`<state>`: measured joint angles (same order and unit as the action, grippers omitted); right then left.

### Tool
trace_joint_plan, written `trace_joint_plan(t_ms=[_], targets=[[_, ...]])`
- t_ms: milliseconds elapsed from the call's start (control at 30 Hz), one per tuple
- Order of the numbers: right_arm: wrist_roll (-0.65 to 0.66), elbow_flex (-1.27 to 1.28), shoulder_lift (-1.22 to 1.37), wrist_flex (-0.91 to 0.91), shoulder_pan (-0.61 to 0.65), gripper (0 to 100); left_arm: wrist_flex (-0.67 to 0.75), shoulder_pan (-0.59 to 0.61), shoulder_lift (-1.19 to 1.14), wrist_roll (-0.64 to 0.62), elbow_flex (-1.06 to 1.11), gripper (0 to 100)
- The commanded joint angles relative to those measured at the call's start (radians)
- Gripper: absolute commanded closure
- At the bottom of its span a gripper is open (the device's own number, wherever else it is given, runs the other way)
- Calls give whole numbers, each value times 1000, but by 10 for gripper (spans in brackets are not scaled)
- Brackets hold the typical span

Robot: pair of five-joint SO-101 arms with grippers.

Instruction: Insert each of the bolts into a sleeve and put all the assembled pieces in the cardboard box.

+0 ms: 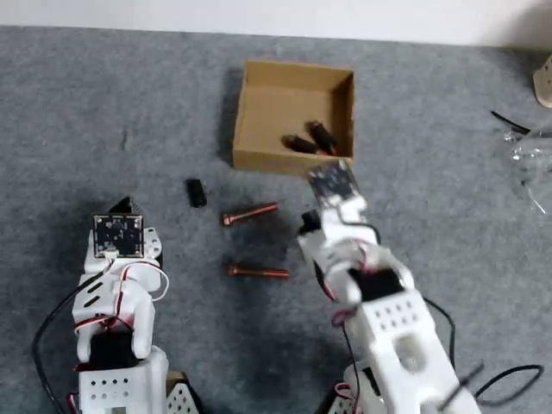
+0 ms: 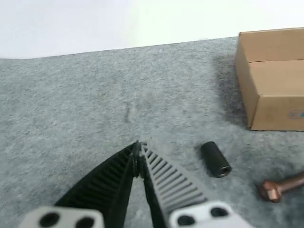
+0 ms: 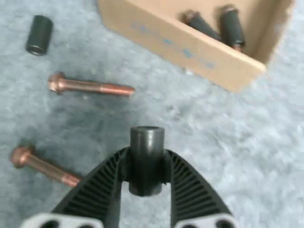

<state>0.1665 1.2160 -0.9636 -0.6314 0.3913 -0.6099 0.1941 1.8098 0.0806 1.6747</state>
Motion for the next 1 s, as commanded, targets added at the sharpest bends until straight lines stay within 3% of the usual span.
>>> trace_joint_plan(t_ms=[0,200,367,567,833,967], targets=[[15,119,-236,38,-51,995,2,-35,-4,0,21,993],[15,338,-625,1,-134,995,0,-36,-4,0,21,993],[11,424,-898,-203,-205,995,0,-36,-4,3,21,993],[15,430,-843,-248,-237,995,2,-36,-4,3,21,993],[17,599,-874,-97,-306,995,-5,-30,-2,3,21,993],[17,604,-874,-96,-303,995,-120,-28,4,3,21,993]])
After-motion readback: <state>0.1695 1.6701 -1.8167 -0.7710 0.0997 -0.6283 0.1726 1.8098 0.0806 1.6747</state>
